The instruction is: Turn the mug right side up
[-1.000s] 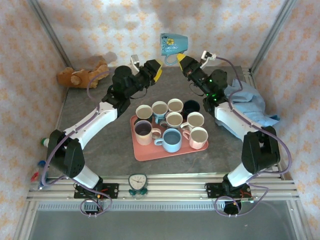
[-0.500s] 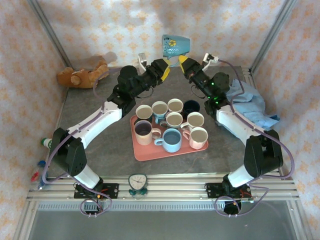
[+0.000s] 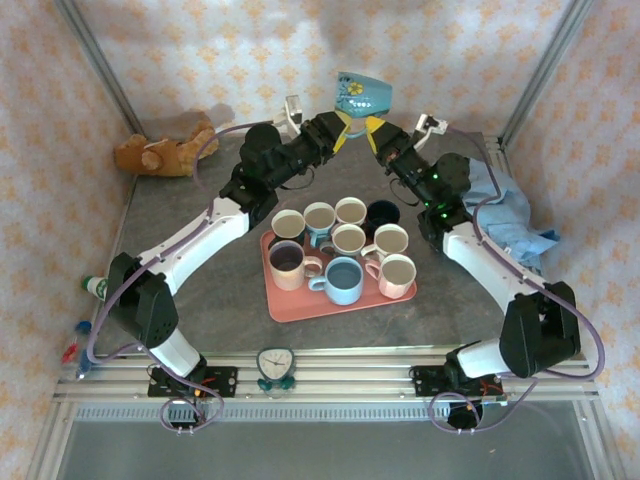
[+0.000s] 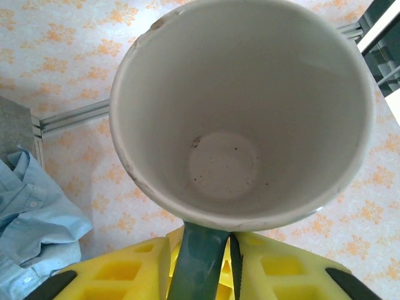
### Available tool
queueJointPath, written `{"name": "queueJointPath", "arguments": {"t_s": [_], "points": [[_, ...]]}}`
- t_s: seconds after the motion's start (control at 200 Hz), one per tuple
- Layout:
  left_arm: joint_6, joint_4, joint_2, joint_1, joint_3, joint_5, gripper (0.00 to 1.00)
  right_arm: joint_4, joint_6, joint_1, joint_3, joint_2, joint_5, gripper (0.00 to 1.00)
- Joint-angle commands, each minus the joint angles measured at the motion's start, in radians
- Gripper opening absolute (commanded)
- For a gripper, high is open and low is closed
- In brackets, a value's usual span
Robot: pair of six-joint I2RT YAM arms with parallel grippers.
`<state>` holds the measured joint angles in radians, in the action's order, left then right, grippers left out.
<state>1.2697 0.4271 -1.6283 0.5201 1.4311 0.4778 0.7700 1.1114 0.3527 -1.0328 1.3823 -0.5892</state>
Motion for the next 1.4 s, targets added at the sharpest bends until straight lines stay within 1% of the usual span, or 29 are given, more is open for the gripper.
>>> {"name": "queueJointPath", "arguments": {"t_s": [0.0, 0.195, 0.265, 0.405, 0.525, 0.61, 0.691, 0.736, 0.786, 0.831, 0.871, 0.936, 1.016, 1.046, 1.056, 1.116, 1.156, 1.221, 1.286, 1.336, 1.396], "points": [[-0.009, 0.015, -0.036, 0.001, 0.038, -0.01, 0.26, 0.039, -0.02, 0.02, 0.004, -0.073, -0.063, 0.0], [-0.012, 0.028, -0.072, 0.024, 0.074, 0.023, 0.1, -0.009, -0.033, 0.02, 0.002, -0.076, -0.077, 0.0], [-0.027, 0.033, -0.066, 0.024, 0.071, 0.021, 0.0, -0.03, -0.042, 0.02, 0.003, -0.078, -0.079, 0.0], [-0.095, 0.016, -0.036, 0.025, 0.061, 0.014, 0.0, -0.066, -0.069, 0.02, 0.016, -0.085, -0.066, 0.0], [-0.171, 0.033, -0.001, 0.023, 0.038, -0.002, 0.0, -0.095, -0.086, 0.021, 0.025, -0.093, -0.05, 0.0], [-0.223, 0.028, 0.02, 0.019, 0.029, -0.006, 0.0, -0.11, -0.092, 0.021, 0.032, -0.101, -0.04, 0.06], [-0.257, 0.033, 0.032, 0.015, 0.022, -0.009, 0.0, -0.109, -0.094, 0.02, 0.039, -0.105, -0.031, 0.14], [-0.268, 0.027, 0.038, 0.01, 0.02, -0.006, 0.0, -0.111, -0.094, 0.02, 0.04, -0.107, -0.027, 0.21], [-0.275, 0.028, 0.041, 0.004, 0.017, -0.006, 0.0, -0.111, -0.095, 0.02, 0.042, -0.108, -0.027, 0.27], [-0.286, 0.041, 0.047, -0.001, 0.01, -0.005, 0.0, -0.115, -0.097, 0.02, 0.044, -0.112, -0.025, 0.36], [-0.295, 0.048, 0.053, -0.005, 0.003, -0.008, 0.0, -0.124, -0.102, 0.02, 0.049, -0.119, -0.017, 0.41], [-0.319, 0.034, 0.068, -0.015, -0.001, -0.007, 0.0, -0.158, -0.122, 0.018, 0.058, -0.141, -0.002, 0.47], [-0.367, -0.013, 0.097, -0.033, -0.006, 0.006, 0.0, -0.26, -0.18, -0.002, 0.066, -0.189, -0.007, 0.51], [-0.399, -0.04, 0.114, -0.039, -0.009, 0.015, 0.0, -0.3, -0.203, -0.014, 0.068, -0.193, -0.008, 0.52], [-0.41, -0.052, 0.12, -0.039, -0.01, 0.019, 0.0, -0.321, -0.216, -0.02, 0.07, -0.221, -0.009, 0.53], [-0.502, -0.135, 0.167, -0.049, -0.016, 0.042, 0.0, -0.417, -0.264, -0.055, 0.077, -0.273, -0.006, 0.54], [-0.582, -0.204, 0.2, -0.051, -0.021, 0.068, 0.0, -0.535, -0.318, -0.089, 0.066, -0.313, 0.007, 0.54], [-0.789, -0.351, 0.25, -0.051, -0.016, 0.146, 0.0, -0.747, -0.422, -0.142, 0.03, -0.356, 0.042, 0.54], [-0.995, -0.551, 0.294, -0.051, -0.011, 0.21, 0.0, -0.93, -0.525, -0.186, -0.019, -0.374, 0.083, 0.54], [-1.159, -0.684, 0.327, -0.052, -0.021, 0.252, 0.0, -1.035, -0.584, -0.22, -0.049, -0.369, 0.1, 0.54], [-1.342, -0.822, 0.371, -0.049, -0.047, 0.262, 0.0, -1.115, -0.629, -0.264, -0.071, -0.351, 0.096, 0.54]]}}
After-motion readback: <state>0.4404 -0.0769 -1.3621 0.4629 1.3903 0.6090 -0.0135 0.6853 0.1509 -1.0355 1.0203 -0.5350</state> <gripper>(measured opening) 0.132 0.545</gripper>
